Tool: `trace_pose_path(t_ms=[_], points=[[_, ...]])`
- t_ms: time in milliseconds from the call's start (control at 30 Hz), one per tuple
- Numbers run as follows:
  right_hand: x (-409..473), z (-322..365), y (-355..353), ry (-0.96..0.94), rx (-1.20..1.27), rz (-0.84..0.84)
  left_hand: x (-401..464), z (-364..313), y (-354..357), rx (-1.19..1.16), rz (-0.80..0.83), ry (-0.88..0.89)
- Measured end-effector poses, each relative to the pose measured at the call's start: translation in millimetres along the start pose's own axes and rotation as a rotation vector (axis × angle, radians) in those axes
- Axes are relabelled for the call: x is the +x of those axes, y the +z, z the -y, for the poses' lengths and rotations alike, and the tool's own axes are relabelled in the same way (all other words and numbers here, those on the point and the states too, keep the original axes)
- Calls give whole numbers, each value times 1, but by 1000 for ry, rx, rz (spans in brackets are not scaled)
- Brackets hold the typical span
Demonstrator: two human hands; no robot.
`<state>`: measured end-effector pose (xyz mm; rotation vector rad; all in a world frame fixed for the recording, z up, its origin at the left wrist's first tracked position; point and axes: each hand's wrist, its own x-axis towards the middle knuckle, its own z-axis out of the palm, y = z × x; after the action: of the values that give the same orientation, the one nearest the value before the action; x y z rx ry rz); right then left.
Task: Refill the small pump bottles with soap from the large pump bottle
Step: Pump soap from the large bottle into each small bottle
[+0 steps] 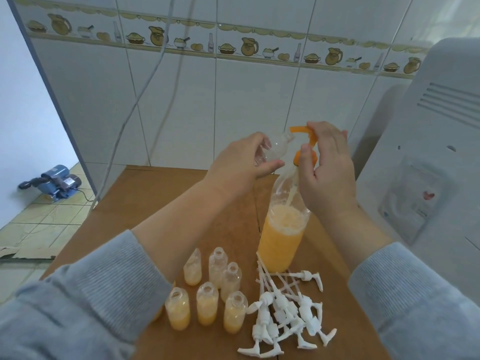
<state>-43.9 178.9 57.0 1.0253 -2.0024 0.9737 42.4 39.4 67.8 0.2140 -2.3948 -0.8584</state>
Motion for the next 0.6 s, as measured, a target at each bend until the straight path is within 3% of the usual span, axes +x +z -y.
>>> trace_pose_path(t_ms=[233, 600], points=[[-3, 3, 0, -6, 52, -6, 2, -4, -3, 75, -108, 91], [-11, -13, 12, -4, 126, -85, 10, -8, -3, 282, 19, 155]])
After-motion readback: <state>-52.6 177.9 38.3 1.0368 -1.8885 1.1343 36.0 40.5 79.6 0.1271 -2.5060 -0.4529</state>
